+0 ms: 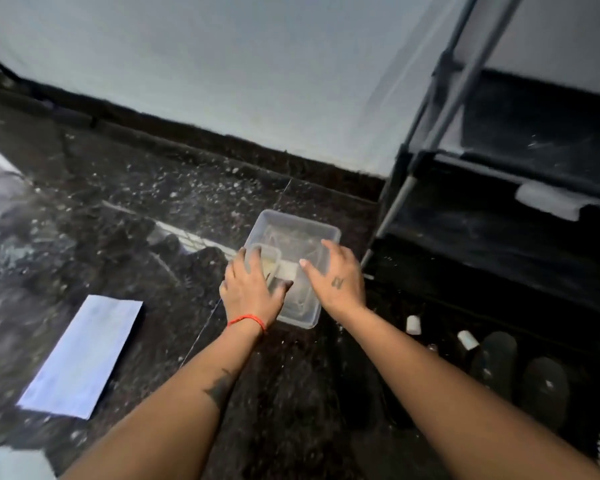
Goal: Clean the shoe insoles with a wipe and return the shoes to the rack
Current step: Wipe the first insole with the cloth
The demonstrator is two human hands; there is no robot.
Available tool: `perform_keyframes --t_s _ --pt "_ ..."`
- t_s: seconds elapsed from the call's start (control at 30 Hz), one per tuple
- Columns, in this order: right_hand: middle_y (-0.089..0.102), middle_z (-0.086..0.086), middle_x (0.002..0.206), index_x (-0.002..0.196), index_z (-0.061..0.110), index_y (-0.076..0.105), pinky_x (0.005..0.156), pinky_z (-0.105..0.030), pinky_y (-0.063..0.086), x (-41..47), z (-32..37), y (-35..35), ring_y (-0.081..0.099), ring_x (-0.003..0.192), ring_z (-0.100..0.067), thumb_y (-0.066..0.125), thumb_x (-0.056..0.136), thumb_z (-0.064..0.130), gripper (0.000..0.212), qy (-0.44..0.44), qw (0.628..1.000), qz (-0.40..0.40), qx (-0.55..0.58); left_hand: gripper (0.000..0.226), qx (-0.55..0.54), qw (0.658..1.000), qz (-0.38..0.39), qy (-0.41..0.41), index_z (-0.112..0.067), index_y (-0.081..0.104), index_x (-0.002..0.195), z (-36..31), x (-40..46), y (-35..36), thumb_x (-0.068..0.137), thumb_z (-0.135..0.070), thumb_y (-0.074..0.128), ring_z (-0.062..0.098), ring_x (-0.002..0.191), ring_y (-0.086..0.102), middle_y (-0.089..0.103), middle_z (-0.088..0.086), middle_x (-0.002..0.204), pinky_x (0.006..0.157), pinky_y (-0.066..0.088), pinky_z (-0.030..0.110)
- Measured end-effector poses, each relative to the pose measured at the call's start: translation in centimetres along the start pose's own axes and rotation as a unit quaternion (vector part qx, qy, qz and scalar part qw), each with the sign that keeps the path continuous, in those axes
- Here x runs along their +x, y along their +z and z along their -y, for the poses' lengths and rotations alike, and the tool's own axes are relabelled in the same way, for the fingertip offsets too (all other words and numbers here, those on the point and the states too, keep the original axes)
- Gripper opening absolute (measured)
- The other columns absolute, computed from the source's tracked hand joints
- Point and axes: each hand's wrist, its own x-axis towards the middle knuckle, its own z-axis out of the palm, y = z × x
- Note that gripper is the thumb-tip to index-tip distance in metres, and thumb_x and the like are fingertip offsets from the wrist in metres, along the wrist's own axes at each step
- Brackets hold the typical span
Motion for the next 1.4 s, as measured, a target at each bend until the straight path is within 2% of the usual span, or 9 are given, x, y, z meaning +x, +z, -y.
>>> perform_keyframes --t_s 0.17,0.33,0.53,0.8,0.9,1.03,1.17,1.27,1.4 --pt "0.038 -0.009 0.139 0.135 0.014 0.04 0.1 -0.028 0.032 3.4 -1.1 7.2 0.04 0.125 -0.024 0.056 0.091 0.032 0.05 -0.004 0.998 0.059 -0.015 0.089 0.034 0.998 0.045 -0.028 -0.016 0.015 0.151 5.2 2.3 4.0 0.084 -0.06 0.054 0.027 0.147 0.005 0.012 0.007 0.159 0.115 0.016 0.05" --pt "0.045 -0.013 0.13 0.129 0.005 0.046 0.096 -0.03 0.037 6.3 -0.6 11.9 0.049 0.116 -0.027 0.056 0.09 0.016 0.042 -0.11 0.987 0.076 -0.086 0.098 0.085 0.989 0.119 -0.031 -0.009 -0.004 0.151 7.5 4.9 6.7 0.087 -0.064 0.045 0.026 0.147 -0.011 -0.009 0.005 0.16 0.118 0.001 0.043" --pt "0.058 -0.018 0.11 0.104 0.001 0.06 0.077 -0.032 0.045 9.0 0.3 16.3 0.057 0.1 -0.034 0.052 0.087 0.012 0.022 -0.163 0.946 0.164 -0.228 0.095 0.115 0.981 0.156 -0.005 -0.005 -0.008 0.15 8.9 5.6 8.5 0.091 -0.059 0.042 0.029 0.146 -0.011 -0.012 0.009 0.159 0.118 -0.004 0.042" --pt "0.063 -0.016 0.114 0.112 0.0 0.062 0.087 -0.031 0.046 11.3 1.1 17.8 0.059 0.107 -0.029 0.044 0.094 0.007 0.027 -0.187 0.907 0.174 -0.335 0.096 0.102 0.984 0.149 -0.003 -0.004 -0.009 0.15 9.2 5.4 9.0 0.09 -0.062 0.039 0.029 0.146 -0.014 -0.015 0.01 0.159 0.118 -0.006 0.041" --pt "0.066 -0.014 0.106 0.102 0.003 0.068 0.083 -0.029 0.047 11.8 0.5 17.1 0.061 0.1 -0.028 0.049 0.089 0.004 0.023 -0.189 0.933 0.154 -0.265 0.099 0.107 0.984 0.143 0.006 -0.004 -0.008 0.15 9.3 5.6 9.0 0.088 -0.065 0.04 0.029 0.146 -0.012 -0.013 0.011 0.159 0.119 -0.004 0.042" --pt "0.07 -0.005 0.087 0.081 0.011 0.069 0.077 -0.027 0.049 10.8 -0.5 13.5 0.063 0.086 -0.02 0.06 0.079 0.007 0.01 -0.141 0.983 0.099 -0.062 0.1 0.068 0.99 0.119 -0.02 -0.005 -0.003 0.151 8.7 5.2 8.6 0.086 -0.069 0.039 0.028 0.147 -0.009 -0.009 0.01 0.16 0.118 -0.004 0.04" --pt "0.058 0.006 0.076 0.092 0.014 0.067 0.069 -0.035 0.058 8.4 -2.4 7.7 0.061 0.078 -0.018 0.059 0.079 0.001 0.019 -0.076 0.99 0.101 0.067 0.09 0.026 0.997 0.073 -0.016 -0.009 0.003 0.152 6.8 3.0 8.8 0.09 -0.064 0.038 0.027 0.147 -0.004 -0.001 0.009 0.16 0.118 -0.002 0.038" --pt "0.048 0.005 0.075 0.112 0.015 0.065 0.063 -0.028 0.059 5.6 -4.6 3.7 0.055 0.072 -0.013 0.051 0.081 -0.007 0.04 0.0 0.99 0.091 0.105 0.081 -0.031 0.999 0.034 0.002 -0.009 0.011 0.152 4.5 0.2 9.2 0.093 -0.056 0.041 0.028 0.147 0.003 0.007 0.01 0.16 0.117 0.001 0.038" --pt "0.066 0.003 0.085 0.096 0.017 0.073 0.066 -0.021 0.057 1.1 -8.2 -0.2 0.061 0.076 -0.007 0.059 0.076 -0.008 0.035 0.136 0.982 0.024 0.132 0.069 -0.109 0.994 0.016 0.027 -0.003 0.032 0.145 1.1 -4.4 9.4 0.09 -0.044 0.035 0.035 0.142 0.023 0.026 0.018 0.154 0.116 0.013 0.04"
